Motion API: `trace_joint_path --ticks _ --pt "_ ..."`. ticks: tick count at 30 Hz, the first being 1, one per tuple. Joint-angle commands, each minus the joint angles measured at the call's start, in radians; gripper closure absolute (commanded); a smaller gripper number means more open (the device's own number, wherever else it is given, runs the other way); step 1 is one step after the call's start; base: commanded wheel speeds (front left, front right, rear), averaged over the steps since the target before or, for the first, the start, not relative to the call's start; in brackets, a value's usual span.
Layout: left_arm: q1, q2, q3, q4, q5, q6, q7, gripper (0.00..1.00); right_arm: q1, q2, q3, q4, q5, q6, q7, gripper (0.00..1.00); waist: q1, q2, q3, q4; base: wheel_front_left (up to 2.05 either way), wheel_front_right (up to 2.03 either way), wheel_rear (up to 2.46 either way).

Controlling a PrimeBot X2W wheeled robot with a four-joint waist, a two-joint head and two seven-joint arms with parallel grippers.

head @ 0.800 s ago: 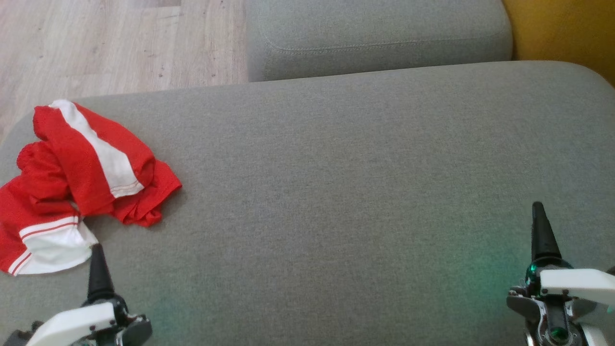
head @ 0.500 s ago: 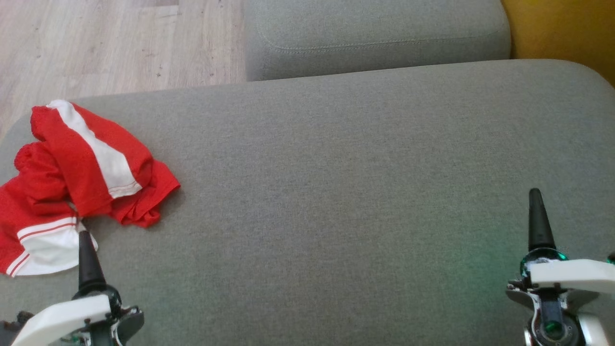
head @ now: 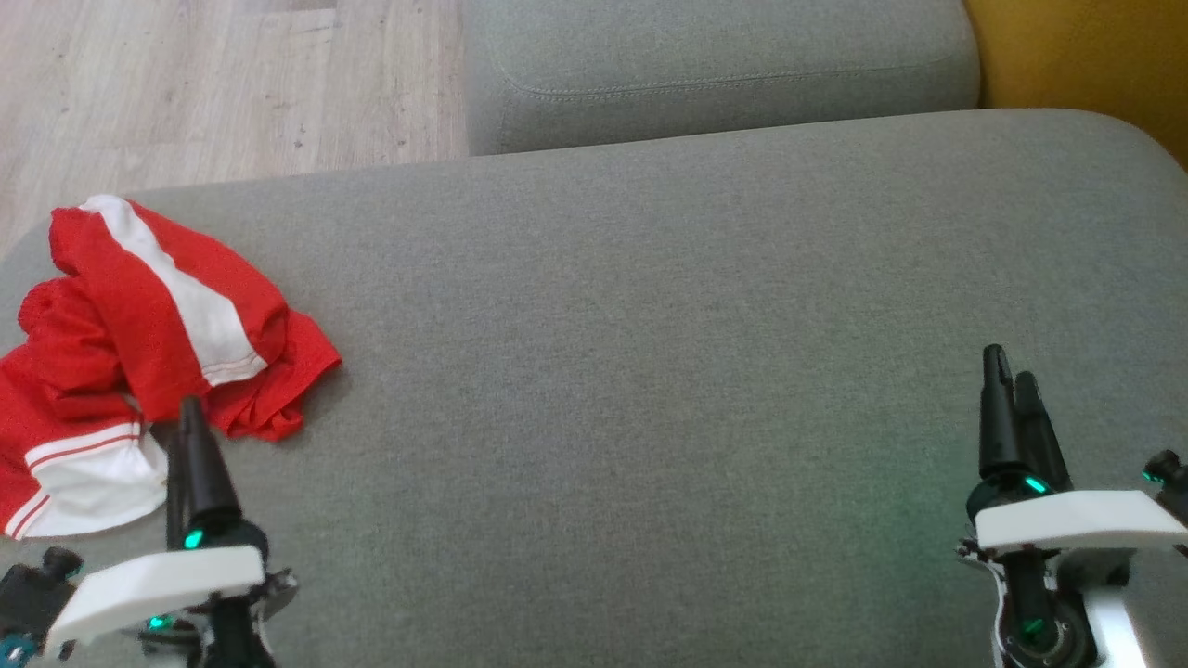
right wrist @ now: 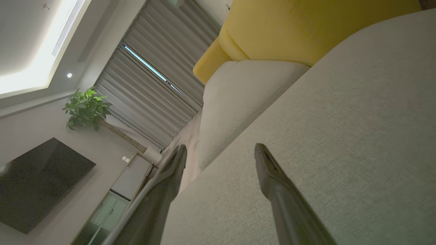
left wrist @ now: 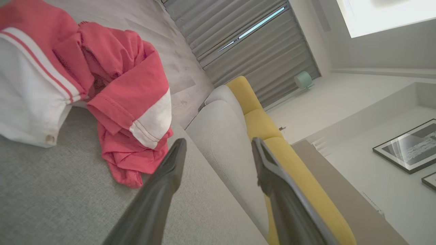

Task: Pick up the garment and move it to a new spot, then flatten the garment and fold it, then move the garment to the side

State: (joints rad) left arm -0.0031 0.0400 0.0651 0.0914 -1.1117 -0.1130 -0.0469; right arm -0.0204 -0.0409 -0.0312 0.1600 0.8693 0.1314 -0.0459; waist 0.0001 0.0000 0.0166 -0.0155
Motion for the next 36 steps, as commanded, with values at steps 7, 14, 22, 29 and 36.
trace_joint_path --ticks 7,14,22,29,36 --pt "-0.024 0.007 -0.048 -0.064 0.187 0.025 -0.032 0.00 -0.044 -0.006 0.036 -0.045 -0.156 0.000 -0.034 0.00 -0.0001 0.0000 0.000 0.000 0.00 0.00 0.00" --pt "-0.021 0.008 -0.084 -0.074 0.300 0.040 -0.050 0.00 -0.041 -0.006 0.042 -0.054 -0.258 0.000 -0.052 0.00 -0.0001 0.0000 0.002 0.001 0.00 0.00 0.00" --pt "-0.026 0.008 -0.125 -0.087 0.447 0.062 -0.073 0.00 -0.041 -0.007 0.056 -0.068 -0.380 0.000 -0.075 0.00 -0.0001 0.0000 0.007 0.000 0.00 0.00 0.00" --pt "-0.029 0.008 -0.153 -0.097 0.569 0.082 -0.094 0.00 -0.041 -0.007 0.065 -0.084 -0.472 -0.001 -0.096 0.00 -0.0001 0.0000 0.012 -0.002 0.00 0.00 0.00" --pt "-0.026 0.012 -0.182 -0.068 0.680 0.094 -0.115 0.00 -0.036 -0.007 0.085 -0.087 -0.566 -0.001 -0.117 0.00 -0.0001 0.0000 0.013 -0.002 0.00 0.00 0.00"
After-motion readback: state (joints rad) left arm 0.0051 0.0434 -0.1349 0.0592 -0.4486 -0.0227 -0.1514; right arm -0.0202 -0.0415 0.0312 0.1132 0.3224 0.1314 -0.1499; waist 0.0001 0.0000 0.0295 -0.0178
